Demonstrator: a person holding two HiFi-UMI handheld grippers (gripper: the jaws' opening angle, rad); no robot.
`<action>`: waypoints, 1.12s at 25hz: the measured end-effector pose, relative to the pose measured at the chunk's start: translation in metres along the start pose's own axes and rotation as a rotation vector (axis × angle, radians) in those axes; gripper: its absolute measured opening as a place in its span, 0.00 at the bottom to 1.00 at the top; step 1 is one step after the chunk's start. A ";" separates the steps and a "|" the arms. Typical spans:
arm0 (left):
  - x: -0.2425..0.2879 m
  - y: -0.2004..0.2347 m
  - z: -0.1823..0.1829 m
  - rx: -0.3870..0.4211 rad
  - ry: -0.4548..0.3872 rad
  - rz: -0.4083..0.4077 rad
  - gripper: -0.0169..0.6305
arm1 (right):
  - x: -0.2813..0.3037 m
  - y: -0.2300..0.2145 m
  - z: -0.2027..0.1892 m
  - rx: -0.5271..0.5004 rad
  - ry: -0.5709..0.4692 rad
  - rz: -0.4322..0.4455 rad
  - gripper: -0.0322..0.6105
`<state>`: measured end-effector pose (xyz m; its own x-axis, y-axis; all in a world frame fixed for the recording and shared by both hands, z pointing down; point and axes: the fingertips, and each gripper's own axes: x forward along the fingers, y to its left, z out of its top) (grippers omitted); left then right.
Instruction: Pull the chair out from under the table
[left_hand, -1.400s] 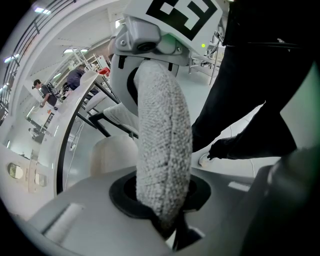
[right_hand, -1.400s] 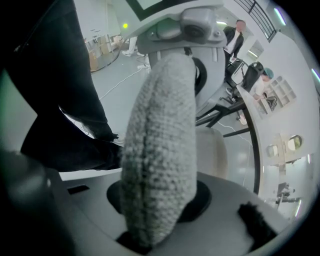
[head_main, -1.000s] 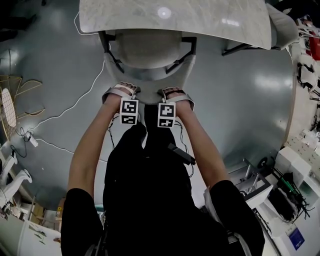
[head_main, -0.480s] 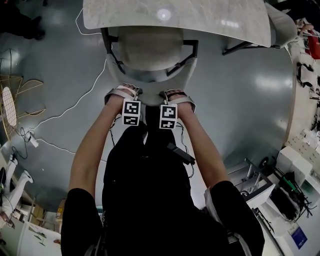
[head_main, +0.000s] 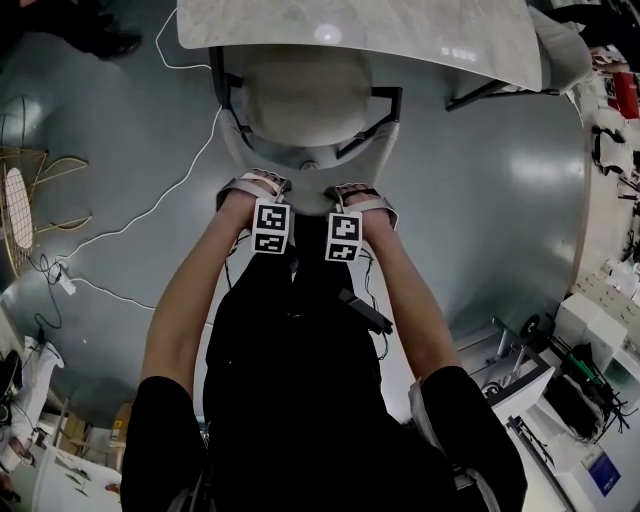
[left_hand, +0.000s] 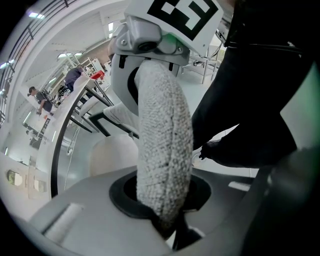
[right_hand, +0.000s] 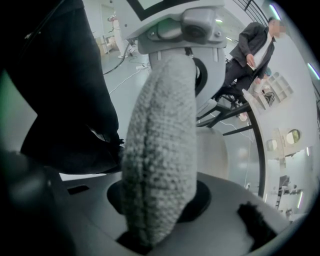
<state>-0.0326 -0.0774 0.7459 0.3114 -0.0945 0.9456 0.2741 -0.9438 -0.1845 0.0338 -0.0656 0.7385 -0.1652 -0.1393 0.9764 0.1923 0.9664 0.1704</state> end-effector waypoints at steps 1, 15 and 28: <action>-0.001 -0.002 0.000 0.002 0.000 -0.001 0.15 | 0.000 0.002 0.002 0.002 0.000 -0.002 0.21; -0.005 -0.034 0.004 0.013 -0.004 -0.014 0.14 | -0.004 0.032 0.014 0.023 0.003 0.001 0.21; -0.005 -0.033 0.006 0.016 -0.002 -0.009 0.15 | -0.004 0.032 0.013 0.025 -0.003 -0.004 0.21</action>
<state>-0.0373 -0.0440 0.7457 0.3108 -0.0849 0.9467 0.2915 -0.9395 -0.1799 0.0284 -0.0312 0.7379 -0.1684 -0.1422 0.9754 0.1671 0.9711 0.1705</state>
